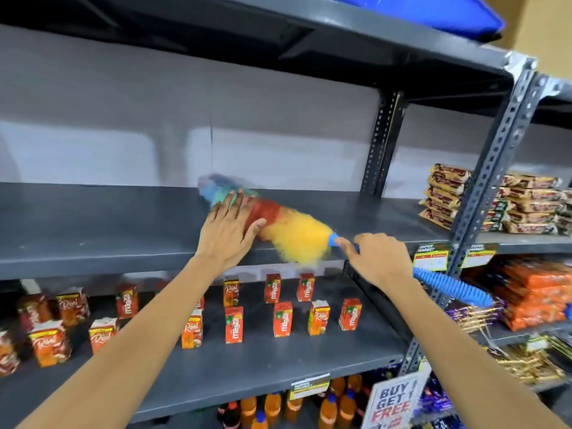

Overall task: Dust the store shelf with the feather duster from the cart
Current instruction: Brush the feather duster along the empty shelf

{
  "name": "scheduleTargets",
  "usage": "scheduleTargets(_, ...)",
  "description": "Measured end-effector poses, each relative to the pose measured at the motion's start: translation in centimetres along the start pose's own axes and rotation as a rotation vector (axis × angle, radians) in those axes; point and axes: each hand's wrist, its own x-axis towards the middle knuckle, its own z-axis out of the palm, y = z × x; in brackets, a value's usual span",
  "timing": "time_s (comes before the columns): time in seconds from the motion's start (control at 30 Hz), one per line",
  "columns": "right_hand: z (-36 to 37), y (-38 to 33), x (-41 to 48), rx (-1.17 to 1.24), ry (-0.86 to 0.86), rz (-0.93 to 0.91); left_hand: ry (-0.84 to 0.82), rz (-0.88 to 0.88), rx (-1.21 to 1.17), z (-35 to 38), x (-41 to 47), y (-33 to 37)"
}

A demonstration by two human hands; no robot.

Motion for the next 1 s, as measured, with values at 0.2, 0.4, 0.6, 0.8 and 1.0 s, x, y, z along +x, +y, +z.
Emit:
scheduleTargets(0.2,-0.8,-0.9,-0.2,0.186,-0.312,-0.15,-0.014,0.019,-0.026,2.2,1.0,0.5)
scheduleTargets(0.4,-0.1,-0.5,-0.6,0.011,-0.127,-0.157,0.013,0.017,-0.033,2.8,1.1,0.1)
scheduleTargets(0.6,0.2,-0.4,0.0,0.014,-0.088,-0.18,-0.006,0.018,0.017,2.7,1.3,0.3)
scheduleTargets(0.8,0.7,-1.2,0.1,0.071,-0.113,-0.153,-0.02,0.046,0.03,2.6,2.2,1.2)
scheduleTargets(1.0,-0.2,3.0,-0.6,0.131,-0.16,0.127,-0.039,0.125,0.004,3.3,3.8,4.7)
